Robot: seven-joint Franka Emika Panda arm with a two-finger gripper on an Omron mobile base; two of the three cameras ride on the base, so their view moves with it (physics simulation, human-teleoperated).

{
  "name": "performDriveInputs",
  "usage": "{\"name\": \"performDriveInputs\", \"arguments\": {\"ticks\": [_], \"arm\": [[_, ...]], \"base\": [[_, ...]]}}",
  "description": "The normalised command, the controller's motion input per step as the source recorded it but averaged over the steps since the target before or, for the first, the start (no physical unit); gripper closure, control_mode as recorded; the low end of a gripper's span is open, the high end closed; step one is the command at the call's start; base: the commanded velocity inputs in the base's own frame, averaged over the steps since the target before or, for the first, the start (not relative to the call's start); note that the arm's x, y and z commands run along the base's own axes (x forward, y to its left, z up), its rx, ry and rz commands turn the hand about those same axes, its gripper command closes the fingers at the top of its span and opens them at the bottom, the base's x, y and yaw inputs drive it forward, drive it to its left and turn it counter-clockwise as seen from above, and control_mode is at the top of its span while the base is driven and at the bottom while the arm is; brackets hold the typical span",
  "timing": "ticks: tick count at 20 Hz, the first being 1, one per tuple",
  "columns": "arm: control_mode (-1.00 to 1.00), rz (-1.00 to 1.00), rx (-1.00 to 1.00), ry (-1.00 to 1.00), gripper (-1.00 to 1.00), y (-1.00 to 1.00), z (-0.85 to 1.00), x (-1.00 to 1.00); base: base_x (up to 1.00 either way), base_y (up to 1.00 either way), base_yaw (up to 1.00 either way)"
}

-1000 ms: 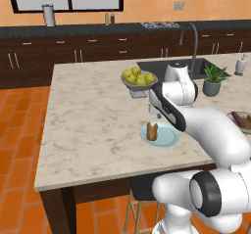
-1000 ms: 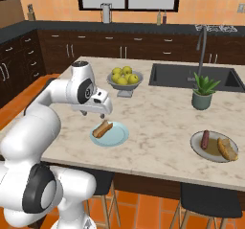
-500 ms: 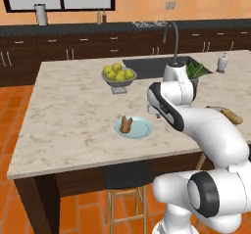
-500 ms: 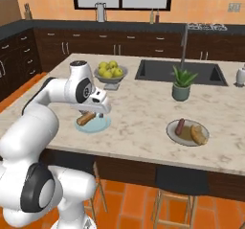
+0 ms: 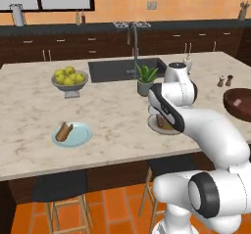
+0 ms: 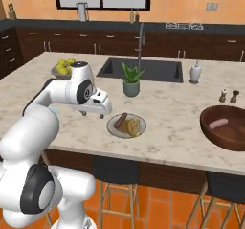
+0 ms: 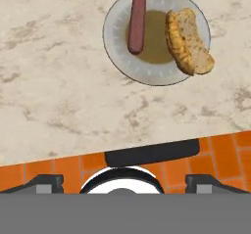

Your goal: Place one bun and one sausage from the bowl on each plate.

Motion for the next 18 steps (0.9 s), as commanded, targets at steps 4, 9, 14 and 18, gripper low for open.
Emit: {"name": "performDriveInputs", "arguments": {"ticks": [4,9,14,18], "arm": [[1.0,0.0,0.0,0.0,-1.0,0.0,0.0,0.0],[1.0,0.0,0.0,0.0,-1.0,0.0,0.0,0.0],[1.0,0.0,0.0,0.0,-1.0,0.0,0.0,0.0],[1.0,0.0,0.0,0.0,-1.0,0.0,0.0,0.0]], "base": [[0.0,-1.0,0.0],[0.0,-1.0,0.0],[0.0,-1.0,0.0],[0.0,-1.0,0.0]]}}
